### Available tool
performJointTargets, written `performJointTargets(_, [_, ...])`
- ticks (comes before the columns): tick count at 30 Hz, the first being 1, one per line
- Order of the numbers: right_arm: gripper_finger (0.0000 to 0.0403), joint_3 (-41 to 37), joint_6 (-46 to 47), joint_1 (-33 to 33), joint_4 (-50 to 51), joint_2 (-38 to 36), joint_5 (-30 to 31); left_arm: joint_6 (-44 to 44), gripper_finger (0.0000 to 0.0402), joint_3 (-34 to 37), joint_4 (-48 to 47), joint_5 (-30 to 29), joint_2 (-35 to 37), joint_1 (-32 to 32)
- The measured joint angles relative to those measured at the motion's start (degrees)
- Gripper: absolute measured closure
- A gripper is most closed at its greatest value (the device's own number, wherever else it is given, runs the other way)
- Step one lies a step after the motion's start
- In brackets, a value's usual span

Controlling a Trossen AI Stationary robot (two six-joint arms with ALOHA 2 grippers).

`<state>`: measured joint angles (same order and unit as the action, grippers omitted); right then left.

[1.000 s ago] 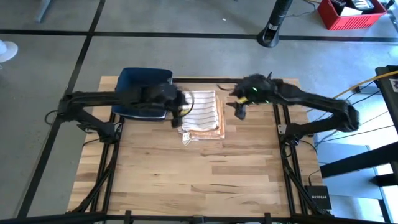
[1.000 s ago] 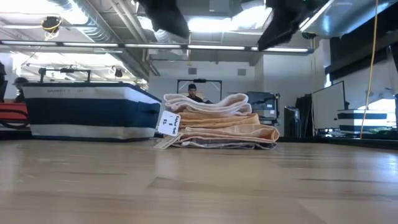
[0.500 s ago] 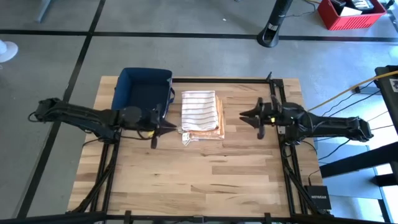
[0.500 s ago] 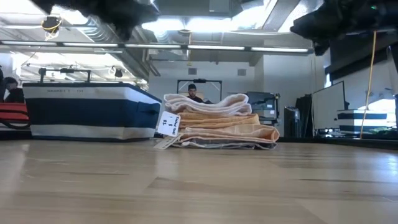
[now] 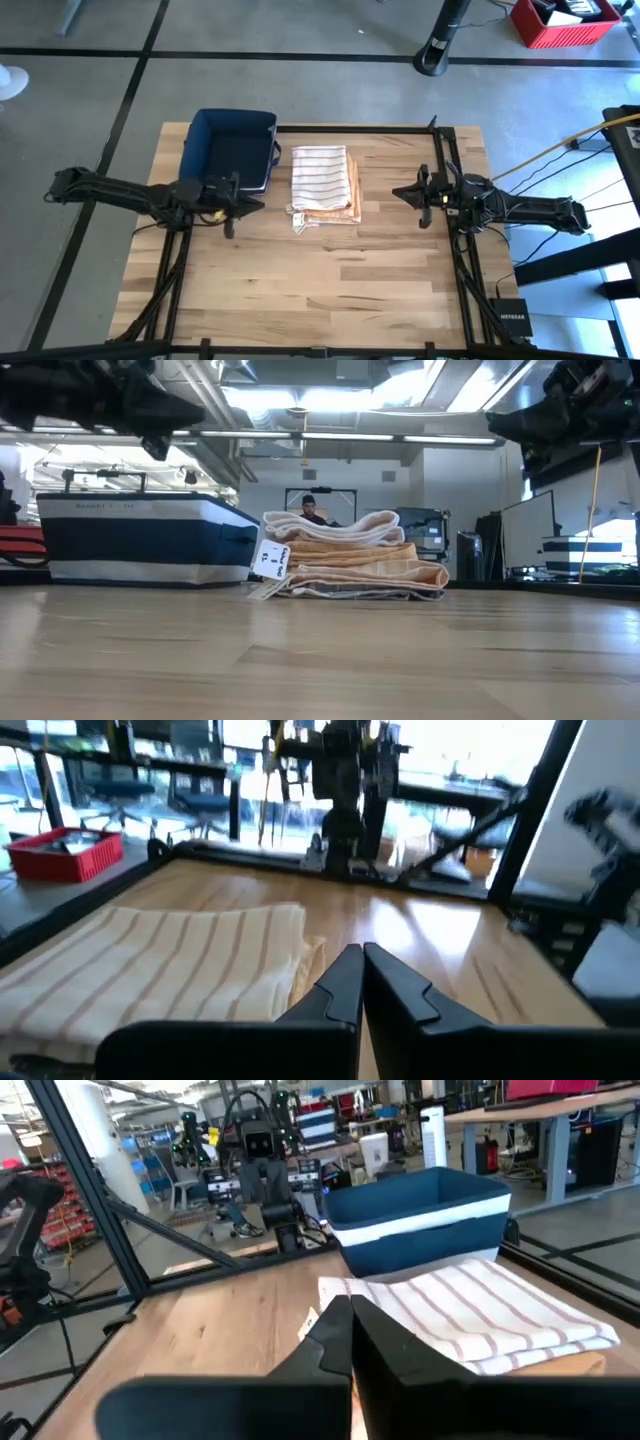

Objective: Fold towel
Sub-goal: Return to Home Position

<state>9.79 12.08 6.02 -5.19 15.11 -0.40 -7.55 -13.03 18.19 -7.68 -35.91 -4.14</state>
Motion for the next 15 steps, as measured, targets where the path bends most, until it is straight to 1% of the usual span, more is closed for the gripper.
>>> performJointTargets(6, [0.0393, -2.1, 1.2, 0.0, -0.6, -3.4, 0.1, -1.9, 0.0399, 6.7, 0.4, -0.7, 11.1, 0.2])
performJointTargets(9, [0.0399, -3.7, 1.5, 0.0, -0.1, -5.1, 0.1, -2.1, 0.0400, 8.9, 0.1, -1.7, 16.6, 0.2])
performJointTargets(13, [0.0397, -4.5, 2.7, 0.0, 3.5, -8.7, -0.1, -2.5, 0.0399, 9.6, -5.2, -1.8, 23.6, 0.2])
performJointTargets(15, [0.0397, -4.7, 2.5, 0.0, 6.3, -11.4, 1.1, -2.5, 0.0400, 9.8, -9.3, -1.9, 26.8, 0.2])
